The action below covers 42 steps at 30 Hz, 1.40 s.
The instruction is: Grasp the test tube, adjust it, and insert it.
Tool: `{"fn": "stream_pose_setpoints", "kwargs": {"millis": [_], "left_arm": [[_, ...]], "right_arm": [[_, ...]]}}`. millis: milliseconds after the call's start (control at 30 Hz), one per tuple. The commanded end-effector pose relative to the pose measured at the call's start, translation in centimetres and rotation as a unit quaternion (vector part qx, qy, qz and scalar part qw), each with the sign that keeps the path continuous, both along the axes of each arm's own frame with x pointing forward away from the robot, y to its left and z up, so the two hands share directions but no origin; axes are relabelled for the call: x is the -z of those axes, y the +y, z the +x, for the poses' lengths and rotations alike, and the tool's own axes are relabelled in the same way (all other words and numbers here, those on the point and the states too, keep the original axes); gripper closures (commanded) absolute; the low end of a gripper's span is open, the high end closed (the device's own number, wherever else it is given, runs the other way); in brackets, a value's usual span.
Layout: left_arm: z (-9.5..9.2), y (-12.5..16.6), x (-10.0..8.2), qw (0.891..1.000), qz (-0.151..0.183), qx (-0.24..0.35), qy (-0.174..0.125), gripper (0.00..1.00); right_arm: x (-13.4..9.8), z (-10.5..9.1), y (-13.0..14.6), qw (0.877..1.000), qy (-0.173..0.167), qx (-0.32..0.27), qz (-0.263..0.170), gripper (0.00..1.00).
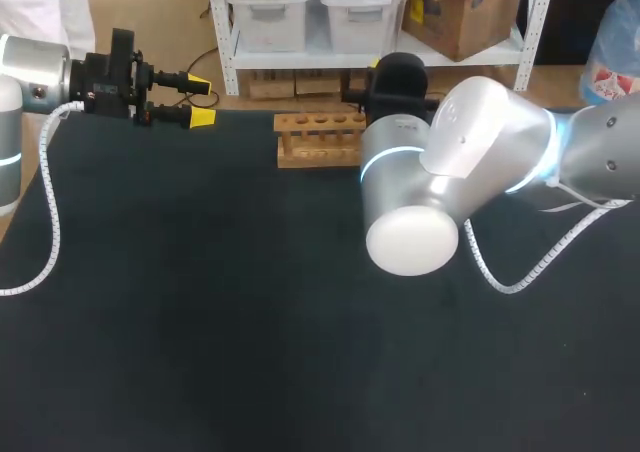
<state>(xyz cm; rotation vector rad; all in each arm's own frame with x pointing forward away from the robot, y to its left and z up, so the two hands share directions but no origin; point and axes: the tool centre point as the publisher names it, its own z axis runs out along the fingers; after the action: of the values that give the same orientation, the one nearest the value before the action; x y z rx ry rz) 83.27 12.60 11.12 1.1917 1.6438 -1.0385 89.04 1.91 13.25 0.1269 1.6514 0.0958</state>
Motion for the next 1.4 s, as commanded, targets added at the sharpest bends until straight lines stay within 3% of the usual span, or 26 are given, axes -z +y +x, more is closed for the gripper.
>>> {"fn": "stream_pose_setpoints", "kwargs": {"millis": [33,1400], "left_arm": [[0.0,0.0,0.1,1.000,-0.001,0.000,-0.001,0.00],[0.0,0.0,0.1,1.000,-0.001,0.000,-0.001,0.00]], "right_arm": [[0.4,0.3,0.1,1.000,0.003,-0.003,0.002,1.00],[5.8,-0.7,1.6,0.998,0.059,-0.008,0.027,1.00]]}}
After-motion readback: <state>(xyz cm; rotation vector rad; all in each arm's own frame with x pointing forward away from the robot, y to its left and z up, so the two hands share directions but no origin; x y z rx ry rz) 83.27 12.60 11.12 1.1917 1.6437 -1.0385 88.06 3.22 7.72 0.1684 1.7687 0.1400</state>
